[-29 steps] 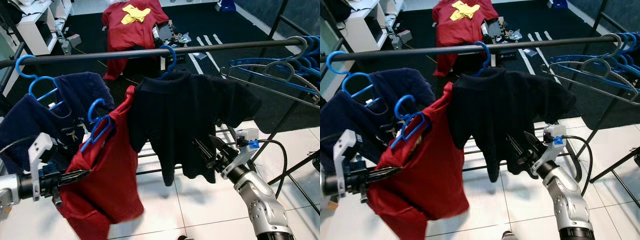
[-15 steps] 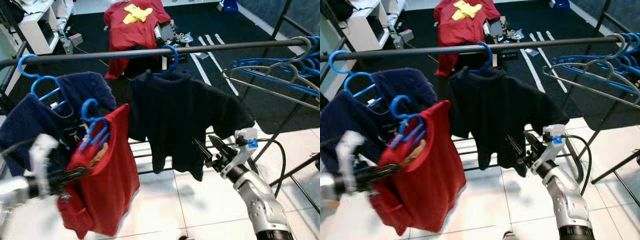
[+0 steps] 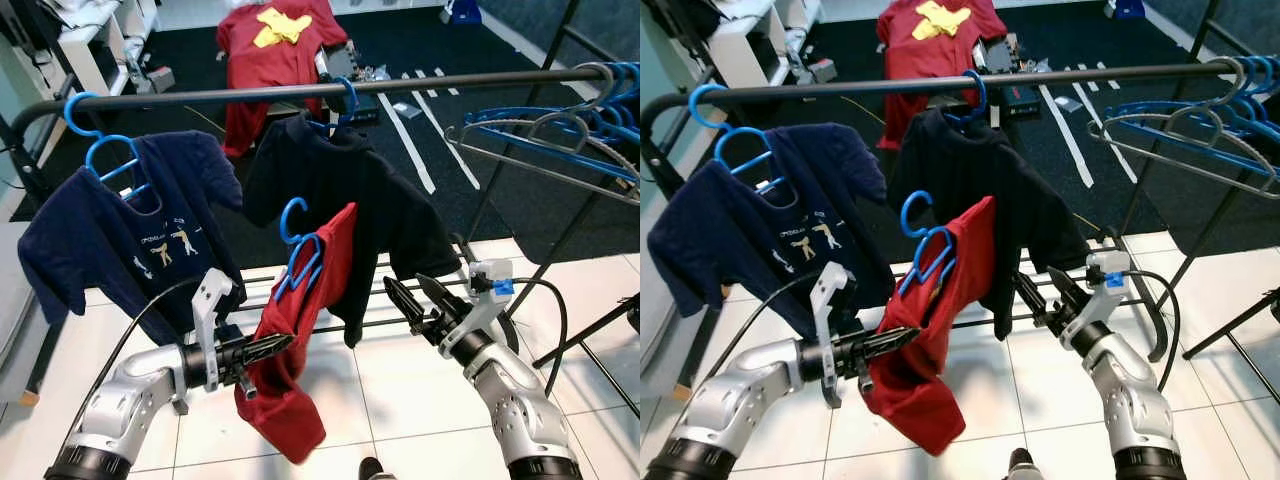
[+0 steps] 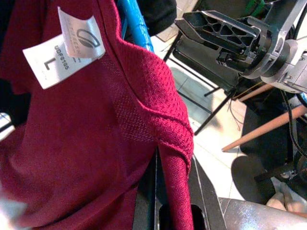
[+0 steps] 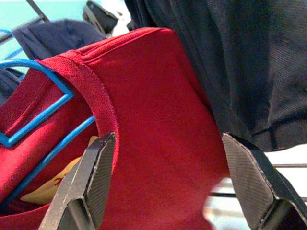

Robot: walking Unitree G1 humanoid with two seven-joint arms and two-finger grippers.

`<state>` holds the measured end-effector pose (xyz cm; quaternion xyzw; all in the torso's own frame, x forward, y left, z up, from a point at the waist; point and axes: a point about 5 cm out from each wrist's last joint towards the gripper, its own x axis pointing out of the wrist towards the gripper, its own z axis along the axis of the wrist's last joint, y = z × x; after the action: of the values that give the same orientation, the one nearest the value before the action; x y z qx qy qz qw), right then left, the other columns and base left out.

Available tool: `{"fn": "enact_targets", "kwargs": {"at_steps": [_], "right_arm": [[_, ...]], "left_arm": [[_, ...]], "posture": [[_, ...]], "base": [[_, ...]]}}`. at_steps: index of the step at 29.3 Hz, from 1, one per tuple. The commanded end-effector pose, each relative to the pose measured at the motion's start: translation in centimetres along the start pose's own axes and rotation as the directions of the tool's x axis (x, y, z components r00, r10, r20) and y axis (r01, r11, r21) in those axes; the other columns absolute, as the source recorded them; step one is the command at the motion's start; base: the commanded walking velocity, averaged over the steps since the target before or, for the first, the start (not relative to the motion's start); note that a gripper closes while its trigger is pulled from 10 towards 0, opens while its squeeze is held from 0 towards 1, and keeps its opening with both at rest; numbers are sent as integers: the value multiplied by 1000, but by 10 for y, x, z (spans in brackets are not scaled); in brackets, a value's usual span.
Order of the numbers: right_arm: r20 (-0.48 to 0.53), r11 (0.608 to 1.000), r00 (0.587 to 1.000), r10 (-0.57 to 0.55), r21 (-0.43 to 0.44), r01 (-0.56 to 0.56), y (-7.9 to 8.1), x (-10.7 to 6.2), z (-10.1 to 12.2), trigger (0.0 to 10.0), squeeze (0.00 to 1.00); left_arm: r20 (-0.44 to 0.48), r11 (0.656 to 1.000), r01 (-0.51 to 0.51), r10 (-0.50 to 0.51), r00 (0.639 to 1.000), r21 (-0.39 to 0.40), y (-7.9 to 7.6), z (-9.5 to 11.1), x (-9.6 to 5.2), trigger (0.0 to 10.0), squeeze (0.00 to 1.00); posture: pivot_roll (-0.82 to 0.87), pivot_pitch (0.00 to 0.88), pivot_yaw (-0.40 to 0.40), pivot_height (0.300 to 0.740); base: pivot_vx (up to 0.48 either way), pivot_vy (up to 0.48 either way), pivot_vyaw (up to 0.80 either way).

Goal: Hang hanger

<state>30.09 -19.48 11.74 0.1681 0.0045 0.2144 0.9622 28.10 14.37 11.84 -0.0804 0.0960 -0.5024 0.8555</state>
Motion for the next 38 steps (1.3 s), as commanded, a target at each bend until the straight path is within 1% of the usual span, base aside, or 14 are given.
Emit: {"fn": "enact_targets", "kwargs": {"at_steps": [1, 4, 6, 7, 9, 11, 12, 16, 24, 26, 35, 37, 38], "right_arm": [[1, 999, 1000, -18, 27, 18, -3, -1, -2, 10000, 0], [4, 999, 1000, -20, 29, 20, -3, -1, -1, 10000, 0], [12, 999, 1000, -25, 40, 24, -4, -1, 0, 10000, 0], [12, 999, 1000, -25, 40, 24, -4, -1, 0, 10000, 0], [15, 999, 1000, -27, 47, 26, -5, -1, 0, 10000, 0], [15, 999, 1000, -27, 47, 26, -5, -1, 0, 10000, 0], [16, 998, 1000, -27, 51, 26, -5, 0, 0, 10000, 0], [17, 998, 1000, -25, 56, 24, -5, 1, 0, 10000, 0], [22, 998, 999, -26, 63, 25, -5, 1, 0, 10000, 0], [36, 997, 999, -31, 71, 29, -5, 1, 2, 10000, 0], [59, 995, 997, -42, 90, 37, -8, 0, 5, 10000, 0], [64, 995, 997, -45, 95, 39, -8, 0, 6, 10000, 0], [73, 994, 996, -47, 103, 39, -9, 0, 7, 10000, 0]], "left_arm": [[-2, 1000, 10, -10, 1000, 4, -1, -1, 2, 10000, 0], [-2, 1000, 10, -10, 1000, 1, -1, -1, 2, 10000, 0], [21, 999, 5, -4, 1000, -39, -1, -1, 5, 10000, 0], [21, 999, 5, -4, 1000, -39, -1, -1, 5, 10000, 0], [41, 998, 3, 0, 999, -70, 0, -1, 7, 10000, 0], [41, 998, 3, 0, 999, -70, 0, -1, 7, 10000, 0], [59, 996, 5, 0, 998, -93, 1, 0, 7, 10000, 0], [76, 994, 11, -3, 997, -113, 3, 1, 7, 10000, 0], [76, 993, 30, -22, 997, -111, 2, 1, 7, 10000, 0], [82, 994, 38, -29, 996, -104, 2, 2, 7, 10000, 0], [96, 994, 32, -22, 995, -102, 4, 5, 8, 10000, 0], [105, 995, 24, -14, 994, -93, 6, 7, 7, 10000, 0], [110, 998, 3, 3, 994, -59, 10, 11, 4, 10000, 0]], "posture": [[-27, 163, 47, 740], [-27, 163, 47, 740], [-23, 162, 45, 740], [-23, 162, 45, 740], [-23, 162, 45, 740], [-23, 162, 45, 740], [-17, 159, 44, 740], [-15, 159, 43, 740], [-21, 163, 49, 740], [-23, 164, 51, 740], [-26, 162, 51, 740], [-30, 160, 50, 740], [-37, 155, 51, 740]], "base": [[-285, 0, 0], [-282, 0, 0], [-287, 0, 0], [-285, 0, 0], [-285, 0, 0], [-285, 0, 0], [-289, 0, 0], [-289, 0, 0], [-290, 0, 0], [-291, 0, 0], [-289, 0, 0], [-292, 0, 0], [-274, 0, 0]]}}
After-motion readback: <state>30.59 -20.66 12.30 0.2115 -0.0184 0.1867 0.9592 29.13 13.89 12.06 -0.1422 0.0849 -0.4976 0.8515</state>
